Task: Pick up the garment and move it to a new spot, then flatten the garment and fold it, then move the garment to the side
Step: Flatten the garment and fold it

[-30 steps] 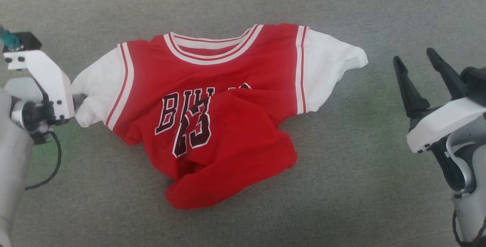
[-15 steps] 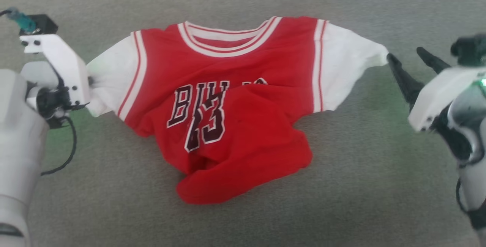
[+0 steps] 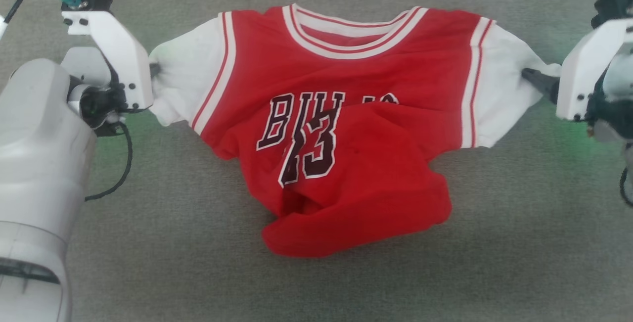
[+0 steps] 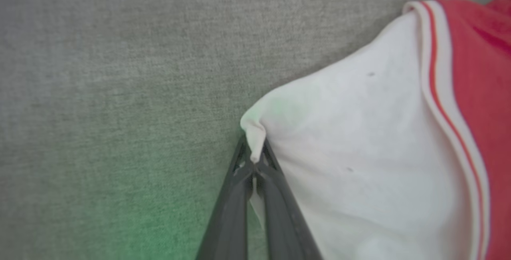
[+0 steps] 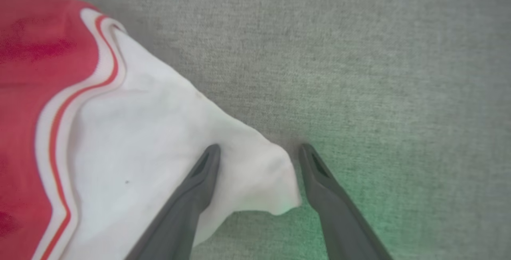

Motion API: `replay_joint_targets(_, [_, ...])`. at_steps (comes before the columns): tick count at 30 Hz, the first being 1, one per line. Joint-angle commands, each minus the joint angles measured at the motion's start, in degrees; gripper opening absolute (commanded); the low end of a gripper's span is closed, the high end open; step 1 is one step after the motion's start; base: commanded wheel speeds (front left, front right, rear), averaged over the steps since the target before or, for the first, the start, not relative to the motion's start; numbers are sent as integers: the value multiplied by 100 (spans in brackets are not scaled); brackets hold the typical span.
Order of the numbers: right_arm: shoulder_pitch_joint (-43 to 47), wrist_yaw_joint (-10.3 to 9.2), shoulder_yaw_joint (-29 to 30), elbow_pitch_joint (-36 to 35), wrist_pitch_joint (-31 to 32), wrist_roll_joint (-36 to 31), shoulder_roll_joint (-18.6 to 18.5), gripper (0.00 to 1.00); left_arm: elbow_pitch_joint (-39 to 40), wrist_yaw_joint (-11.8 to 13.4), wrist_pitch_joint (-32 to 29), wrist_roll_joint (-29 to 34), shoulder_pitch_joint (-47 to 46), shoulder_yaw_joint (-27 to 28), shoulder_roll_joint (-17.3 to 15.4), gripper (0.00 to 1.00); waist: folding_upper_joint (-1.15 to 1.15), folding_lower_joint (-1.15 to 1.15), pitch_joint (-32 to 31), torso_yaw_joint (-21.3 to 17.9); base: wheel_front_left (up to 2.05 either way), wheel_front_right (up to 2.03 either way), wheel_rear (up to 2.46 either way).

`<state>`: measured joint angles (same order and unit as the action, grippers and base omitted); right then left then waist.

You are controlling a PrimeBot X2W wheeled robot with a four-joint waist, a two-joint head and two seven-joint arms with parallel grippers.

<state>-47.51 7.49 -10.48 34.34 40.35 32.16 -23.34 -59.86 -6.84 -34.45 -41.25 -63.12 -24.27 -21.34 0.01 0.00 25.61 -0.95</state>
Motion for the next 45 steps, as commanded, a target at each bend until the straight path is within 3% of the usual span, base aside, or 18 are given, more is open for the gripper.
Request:
replay_joint_targets(1, [25, 1, -102, 321, 262, 24, 113, 100, -240, 47, 34, 71, 181, -90, 0, 0, -1, 0, 76, 103, 0, 0, 0])
replay_joint_targets(2, [-23, 1, -181, 435, 391, 13, 116, 100, -264, 40, 61, 57, 156, -93, 30, 0, -1, 0, 88, 135, 0, 0, 0])
replay_joint_targets(3, [-62, 1, -244, 537, 508, 9, 121, 88, -300, 40, 97, 38, 132, -86, 56, 0, -1, 0, 98, 167, 0, 0, 0])
replay_joint_targets(4, [-98, 1, -300, 609, 606, 50, 130, 0, -326, 37, 145, 33, 110, -90, 76, 0, -1, 0, 100, 193, 0, 0, 0])
replay_joint_targets(11, [-408, 3, -430, 452, 437, 308, -17, 0, -516, 101, 522, -48, -151, 6, 163, 0, -1, 0, -183, 312, 0, 0, 0])
replay_joint_targets(23, [-951, 1, -776, -240, -326, 413, -244, 0, -354, 107, 858, 131, -1043, -118, 196, 0, -1, 0, -1630, 351, 0, 0, 0])
replay_joint_targets(32, [-1410, 1, -1115, -352, -909, 477, -254, 0, -246, 189, 1069, 154, -1596, -102, 74, 0, -1, 0, -2404, 277, 0, 0, 0])
replay_joint_targets(39, [-1841, 1, -1425, -234, -1207, 580, -319, 0, -243, 211, 1014, 192, -2020, -138, 13, 0, -1, 0, -2618, 256, 0, 0, 0])
replay_joint_targets(45, [-2295, 1, -1550, 227, -1636, 399, -292, 0, -218, 202, 1319, 252, -2276, -166, 38, 0, -1, 0, -2409, 214, 0, 0, 0])
